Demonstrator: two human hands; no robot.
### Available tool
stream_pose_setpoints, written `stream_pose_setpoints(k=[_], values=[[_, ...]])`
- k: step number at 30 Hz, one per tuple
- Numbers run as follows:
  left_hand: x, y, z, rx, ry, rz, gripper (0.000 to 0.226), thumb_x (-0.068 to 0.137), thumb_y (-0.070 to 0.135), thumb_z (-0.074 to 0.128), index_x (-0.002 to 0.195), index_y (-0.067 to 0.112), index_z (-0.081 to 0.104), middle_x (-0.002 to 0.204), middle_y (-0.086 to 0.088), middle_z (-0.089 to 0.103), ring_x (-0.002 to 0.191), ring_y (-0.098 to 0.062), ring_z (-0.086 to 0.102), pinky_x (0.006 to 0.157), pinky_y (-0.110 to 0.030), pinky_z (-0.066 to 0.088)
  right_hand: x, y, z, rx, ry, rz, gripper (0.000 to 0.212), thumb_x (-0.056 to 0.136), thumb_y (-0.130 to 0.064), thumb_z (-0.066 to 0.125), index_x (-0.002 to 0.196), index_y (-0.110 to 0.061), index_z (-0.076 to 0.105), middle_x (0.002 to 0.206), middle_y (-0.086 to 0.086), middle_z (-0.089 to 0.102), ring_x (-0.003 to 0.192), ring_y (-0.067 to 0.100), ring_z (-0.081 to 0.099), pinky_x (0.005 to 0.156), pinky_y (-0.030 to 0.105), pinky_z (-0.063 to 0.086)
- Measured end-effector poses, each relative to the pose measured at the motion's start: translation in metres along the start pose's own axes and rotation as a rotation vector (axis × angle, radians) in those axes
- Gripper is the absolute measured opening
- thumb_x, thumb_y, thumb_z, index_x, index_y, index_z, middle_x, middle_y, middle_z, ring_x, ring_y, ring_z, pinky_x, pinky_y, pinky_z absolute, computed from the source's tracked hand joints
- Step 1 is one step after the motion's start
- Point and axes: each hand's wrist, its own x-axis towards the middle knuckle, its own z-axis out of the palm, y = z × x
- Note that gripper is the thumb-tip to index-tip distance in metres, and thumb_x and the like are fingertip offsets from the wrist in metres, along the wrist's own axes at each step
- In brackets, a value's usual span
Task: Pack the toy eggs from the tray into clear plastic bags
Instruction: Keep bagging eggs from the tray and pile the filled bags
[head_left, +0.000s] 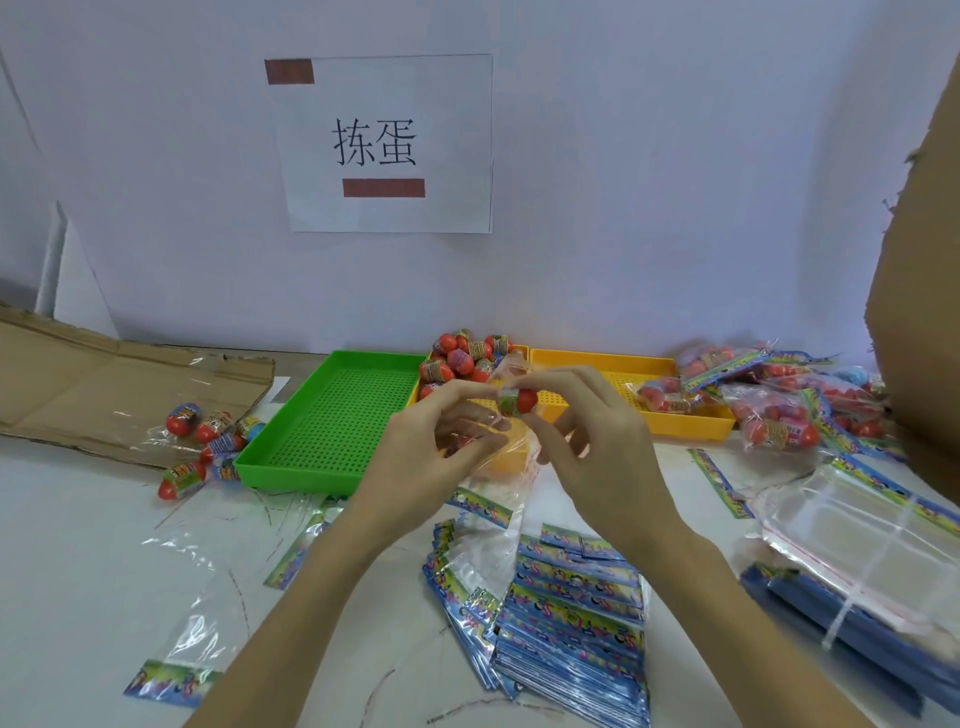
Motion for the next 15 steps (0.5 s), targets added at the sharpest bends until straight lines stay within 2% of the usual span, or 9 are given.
stream_pose_setpoints(k=[2,6,9,13,15], values=[[-0.0006,0.0007,-0.0011,0.017,0.011,0.022,0.039,0.090,0.019,0.083,0.124,0.033,0.069,0.102,0.016,0.077,0.097,-0.006,0.074,0.081,-0.017,0.055,-0.0001,0.0016,0.0005,0.015,-0.035,0.012,0.028,0.098,-0.009,0.068,0.125,-0.017,0.069,0.120,-0.003,0.062,0.061,0.009,0.064,0.062,0.010,0.045],[-0.0016,0.0022,-0.0024,0.007,0.013,0.038,0.039,0.089,0.020,0.084,0.124,0.032,0.071,0.103,0.017,0.077,0.101,-0.005,0.074,0.084,-0.017,0.056,-0.0001,0.0021,-0.0006,0.091,-0.070,0.088,0.028,0.100,-0.012,0.067,0.125,-0.022,0.068,0.118,-0.009,0.061,0.060,0.012,0.065,0.060,0.025,0.053],[-0.0019,0.0024,-0.0015,-0.008,0.001,0.017,0.040,0.090,0.022,0.084,0.126,0.032,0.070,0.104,0.013,0.078,0.098,-0.007,0.075,0.079,-0.021,0.058,-0.0012,0.0023,-0.0013,0.086,-0.065,0.105,0.028,0.101,-0.015,0.066,0.126,-0.026,0.066,0.119,-0.010,0.063,0.059,0.012,0.065,0.060,0.023,0.051],[-0.0006,0.0029,-0.0010,-0.069,-0.046,0.000,0.040,0.096,0.017,0.077,0.133,0.025,0.067,0.114,0.008,0.079,0.095,-0.009,0.075,0.071,-0.018,0.054,-0.0004,-0.0023,-0.0009,0.058,0.127,0.113,0.021,0.101,-0.015,0.067,0.119,-0.025,0.064,0.115,-0.006,0.064,0.061,0.012,0.066,0.058,0.020,0.049],[-0.0009,0.0036,-0.0006,-0.089,-0.062,0.003,0.040,0.098,0.022,0.073,0.137,0.023,0.066,0.118,0.008,0.078,0.101,-0.012,0.076,0.074,-0.017,0.055,0.0010,-0.0032,-0.0027,0.021,0.208,0.085,0.021,0.101,-0.014,0.066,0.119,-0.024,0.064,0.114,-0.005,0.062,0.064,0.011,0.066,0.057,0.021,0.049]])
